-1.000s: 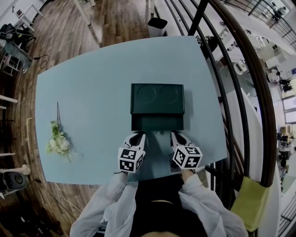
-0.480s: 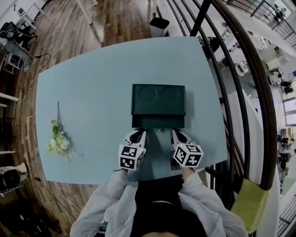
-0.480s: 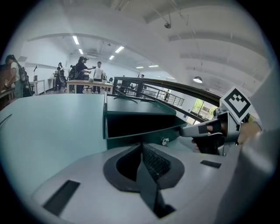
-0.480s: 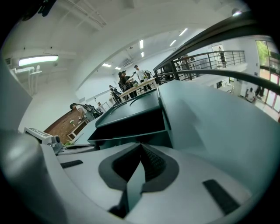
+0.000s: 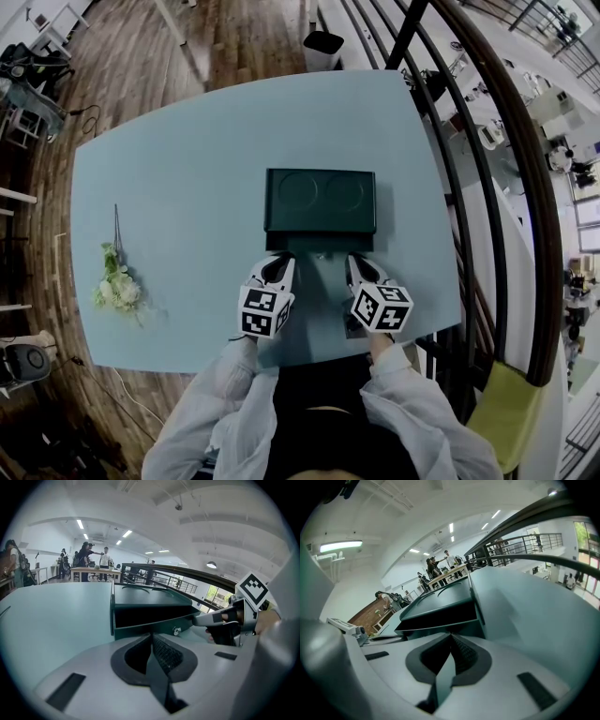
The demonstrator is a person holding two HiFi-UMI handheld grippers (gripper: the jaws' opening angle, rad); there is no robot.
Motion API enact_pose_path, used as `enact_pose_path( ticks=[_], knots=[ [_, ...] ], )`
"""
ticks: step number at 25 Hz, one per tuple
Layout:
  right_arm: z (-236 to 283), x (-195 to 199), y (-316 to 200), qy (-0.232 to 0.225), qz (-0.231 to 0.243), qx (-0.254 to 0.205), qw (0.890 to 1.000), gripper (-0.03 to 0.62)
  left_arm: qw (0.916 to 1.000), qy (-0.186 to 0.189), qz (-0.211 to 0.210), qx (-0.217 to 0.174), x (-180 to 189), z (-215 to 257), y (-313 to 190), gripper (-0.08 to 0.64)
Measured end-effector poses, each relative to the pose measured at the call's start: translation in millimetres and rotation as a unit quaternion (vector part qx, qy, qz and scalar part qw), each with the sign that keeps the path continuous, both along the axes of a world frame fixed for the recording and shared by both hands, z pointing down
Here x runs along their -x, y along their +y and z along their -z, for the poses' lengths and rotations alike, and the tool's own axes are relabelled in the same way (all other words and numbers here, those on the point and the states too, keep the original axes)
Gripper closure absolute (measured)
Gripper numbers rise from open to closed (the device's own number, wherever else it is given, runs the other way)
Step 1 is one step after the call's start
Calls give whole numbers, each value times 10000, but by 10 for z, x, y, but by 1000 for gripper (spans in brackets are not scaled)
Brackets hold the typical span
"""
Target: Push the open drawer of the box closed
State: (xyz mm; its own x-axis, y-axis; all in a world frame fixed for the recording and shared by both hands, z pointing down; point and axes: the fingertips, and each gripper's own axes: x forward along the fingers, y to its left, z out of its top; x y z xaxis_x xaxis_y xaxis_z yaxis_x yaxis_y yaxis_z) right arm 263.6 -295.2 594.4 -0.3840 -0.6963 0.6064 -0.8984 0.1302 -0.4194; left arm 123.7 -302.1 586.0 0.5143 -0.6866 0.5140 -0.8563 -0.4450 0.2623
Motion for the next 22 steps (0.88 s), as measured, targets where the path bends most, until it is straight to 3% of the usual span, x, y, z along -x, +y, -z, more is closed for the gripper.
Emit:
enact_pose_path(
  ticks=[22],
  knots=[
    [9, 0, -128, -62, -127, -53, 9999, 584, 10000, 49, 67, -35, 1, 4, -132, 533]
  ],
)
